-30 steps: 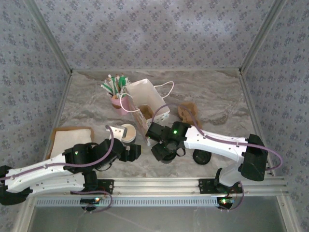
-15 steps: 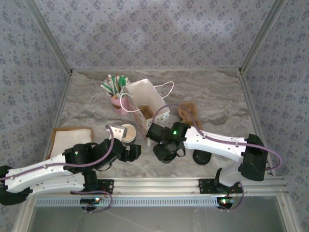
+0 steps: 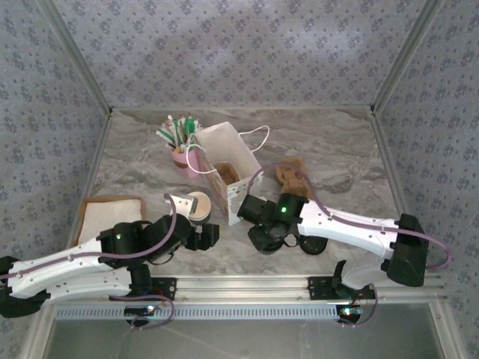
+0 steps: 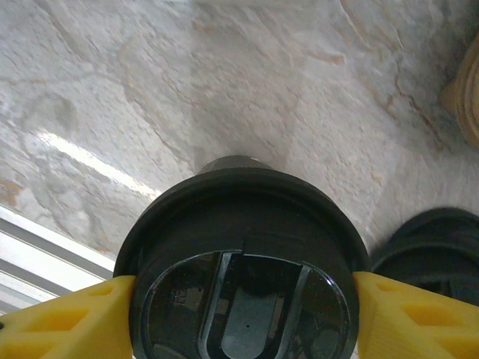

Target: Pack the takeout coffee

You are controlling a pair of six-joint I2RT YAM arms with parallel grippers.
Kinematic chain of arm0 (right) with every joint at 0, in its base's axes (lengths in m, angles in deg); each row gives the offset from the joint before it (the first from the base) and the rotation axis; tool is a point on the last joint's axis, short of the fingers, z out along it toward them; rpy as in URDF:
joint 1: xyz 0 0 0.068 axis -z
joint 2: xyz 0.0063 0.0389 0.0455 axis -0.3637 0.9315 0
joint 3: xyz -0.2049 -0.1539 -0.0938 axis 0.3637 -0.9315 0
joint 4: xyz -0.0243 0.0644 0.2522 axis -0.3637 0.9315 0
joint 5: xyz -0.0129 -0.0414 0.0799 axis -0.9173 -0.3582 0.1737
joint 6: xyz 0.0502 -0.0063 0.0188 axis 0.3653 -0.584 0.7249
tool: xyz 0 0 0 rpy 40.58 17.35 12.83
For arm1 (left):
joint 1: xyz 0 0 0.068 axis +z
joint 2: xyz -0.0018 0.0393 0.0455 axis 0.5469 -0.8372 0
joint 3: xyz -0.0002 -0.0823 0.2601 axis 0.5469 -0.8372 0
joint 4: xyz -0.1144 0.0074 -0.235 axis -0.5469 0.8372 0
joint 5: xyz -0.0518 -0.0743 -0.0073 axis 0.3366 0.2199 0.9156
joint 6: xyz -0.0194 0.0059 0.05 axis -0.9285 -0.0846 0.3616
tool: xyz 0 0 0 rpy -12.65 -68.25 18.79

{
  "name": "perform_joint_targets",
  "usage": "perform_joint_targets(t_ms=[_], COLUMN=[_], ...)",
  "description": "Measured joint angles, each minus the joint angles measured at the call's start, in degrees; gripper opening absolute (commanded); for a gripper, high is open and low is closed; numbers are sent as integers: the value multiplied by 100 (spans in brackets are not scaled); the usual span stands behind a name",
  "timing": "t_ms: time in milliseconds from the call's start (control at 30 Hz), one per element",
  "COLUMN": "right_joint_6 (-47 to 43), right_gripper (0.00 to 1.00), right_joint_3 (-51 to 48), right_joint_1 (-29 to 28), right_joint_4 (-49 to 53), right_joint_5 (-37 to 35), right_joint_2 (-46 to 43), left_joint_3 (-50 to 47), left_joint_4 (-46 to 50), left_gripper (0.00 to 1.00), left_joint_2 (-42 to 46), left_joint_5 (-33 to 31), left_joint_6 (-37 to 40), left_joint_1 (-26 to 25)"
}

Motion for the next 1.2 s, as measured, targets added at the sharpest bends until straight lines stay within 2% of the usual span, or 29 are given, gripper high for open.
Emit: perform_joint_targets(t_ms=[100, 300, 1200], right_joint_6=[63, 149, 455], right_gripper=[70, 78, 80], right_joint_3=[-133, -234, -236], right_joint_1=[0, 7, 146], right_joint_4=[74, 153, 442], right_joint_5=[2, 7, 35], right_joint_2=[-175, -284, -284], left_joint_3=[0, 0, 0], left_joint_4=[-2, -7, -24], left_gripper=[100, 99, 99], left_joint_2=[-15, -22, -74], left_joint_5=[24, 48, 63], left_joint_6=[0, 0, 0], left_joint_1=[0, 0, 0])
